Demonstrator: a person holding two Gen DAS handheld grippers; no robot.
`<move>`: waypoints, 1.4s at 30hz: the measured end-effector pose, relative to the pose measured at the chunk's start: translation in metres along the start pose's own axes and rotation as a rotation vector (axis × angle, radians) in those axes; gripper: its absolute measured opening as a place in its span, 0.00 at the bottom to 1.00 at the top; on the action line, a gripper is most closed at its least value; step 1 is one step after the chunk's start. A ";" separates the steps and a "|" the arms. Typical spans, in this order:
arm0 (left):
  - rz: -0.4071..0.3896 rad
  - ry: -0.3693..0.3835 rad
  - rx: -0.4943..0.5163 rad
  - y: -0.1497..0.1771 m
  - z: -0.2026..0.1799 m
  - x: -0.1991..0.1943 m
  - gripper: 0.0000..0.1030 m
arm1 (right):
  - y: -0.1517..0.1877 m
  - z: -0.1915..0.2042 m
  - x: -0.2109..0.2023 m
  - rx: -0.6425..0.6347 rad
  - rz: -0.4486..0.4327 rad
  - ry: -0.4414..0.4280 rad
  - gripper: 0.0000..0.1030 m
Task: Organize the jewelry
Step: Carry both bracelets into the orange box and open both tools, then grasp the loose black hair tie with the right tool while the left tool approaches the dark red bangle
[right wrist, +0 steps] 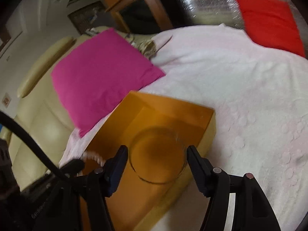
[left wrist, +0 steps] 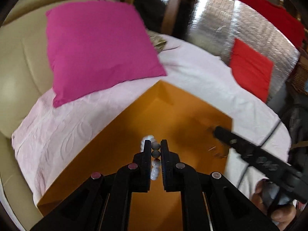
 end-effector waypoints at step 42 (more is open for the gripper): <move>0.114 0.533 0.446 0.126 -0.361 -0.024 0.56 | 0.096 -0.432 -0.375 0.577 -0.032 0.610 0.50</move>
Point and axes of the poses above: each gripper's, at about its wrist camera, not at the fingertips, and x roughly the way its jaws point, z to its left, y to its underside, the point moved 10 cm from there along x, roughly the way its jaws point, and after that the axes turned 14 degrees about -z, right-handed, at the moved point
